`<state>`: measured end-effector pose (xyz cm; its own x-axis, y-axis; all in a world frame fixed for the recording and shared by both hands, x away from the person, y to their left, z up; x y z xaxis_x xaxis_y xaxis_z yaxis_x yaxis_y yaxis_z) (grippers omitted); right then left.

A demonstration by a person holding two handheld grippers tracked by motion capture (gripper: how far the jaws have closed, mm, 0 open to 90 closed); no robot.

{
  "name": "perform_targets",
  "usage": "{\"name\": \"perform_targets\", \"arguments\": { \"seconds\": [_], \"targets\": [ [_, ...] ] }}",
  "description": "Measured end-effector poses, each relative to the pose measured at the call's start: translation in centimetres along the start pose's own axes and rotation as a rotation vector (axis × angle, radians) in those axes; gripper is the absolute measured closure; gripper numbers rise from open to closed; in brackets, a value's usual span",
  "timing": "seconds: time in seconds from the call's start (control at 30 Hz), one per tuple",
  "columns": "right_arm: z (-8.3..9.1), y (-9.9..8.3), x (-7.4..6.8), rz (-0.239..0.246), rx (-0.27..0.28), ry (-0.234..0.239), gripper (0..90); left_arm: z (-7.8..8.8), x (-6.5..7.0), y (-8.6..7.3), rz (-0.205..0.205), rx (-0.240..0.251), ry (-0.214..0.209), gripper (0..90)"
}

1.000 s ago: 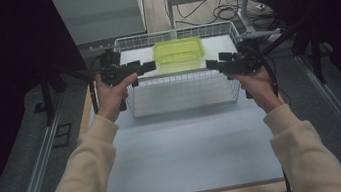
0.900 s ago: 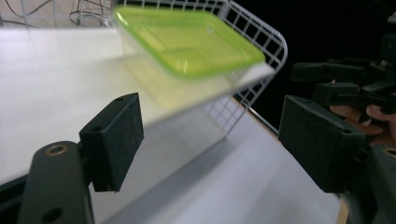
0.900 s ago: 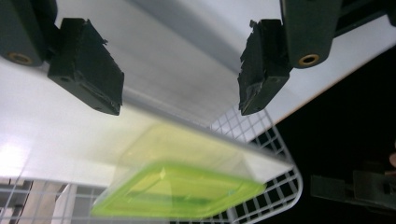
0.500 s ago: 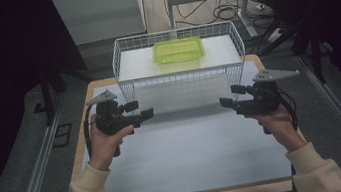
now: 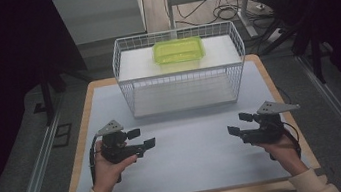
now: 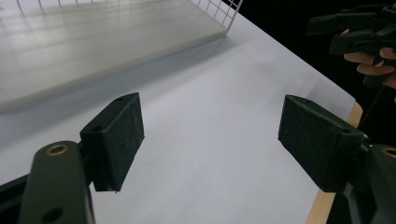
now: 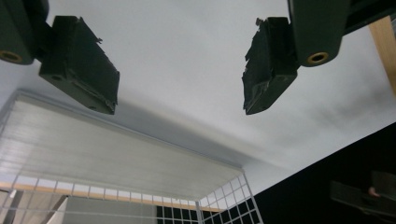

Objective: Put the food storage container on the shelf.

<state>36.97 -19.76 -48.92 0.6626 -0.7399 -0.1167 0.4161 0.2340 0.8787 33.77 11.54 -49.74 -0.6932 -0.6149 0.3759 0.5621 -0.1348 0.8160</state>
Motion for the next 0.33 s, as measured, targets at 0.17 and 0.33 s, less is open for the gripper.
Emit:
{"name": "perform_targets", "arguments": {
  "seconds": [0.17, 0.33],
  "targets": [
    [0.00, 0.34, -0.36, 0.027, 0.020, -0.003, 23.1, -0.21, -0.20, -0.56, 0.013, -0.013, -0.010, 21.6],
    [0.11, -0.21, -0.33, 0.035, 0.015, -0.001, 20.2, -0.02, -0.44, -0.98, 0.021, -0.015, -0.003, 21.5]
  ]
}}
Point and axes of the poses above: each handheld gripper's, and its own axes: z roughly backward along the jaws, y roughly out of its top, x roughly to its right, the point moved 9 cm from there along -z, roughly forward along the jaws, and after that the axes turned 5 degrees about -y, right-handed, at the moved point
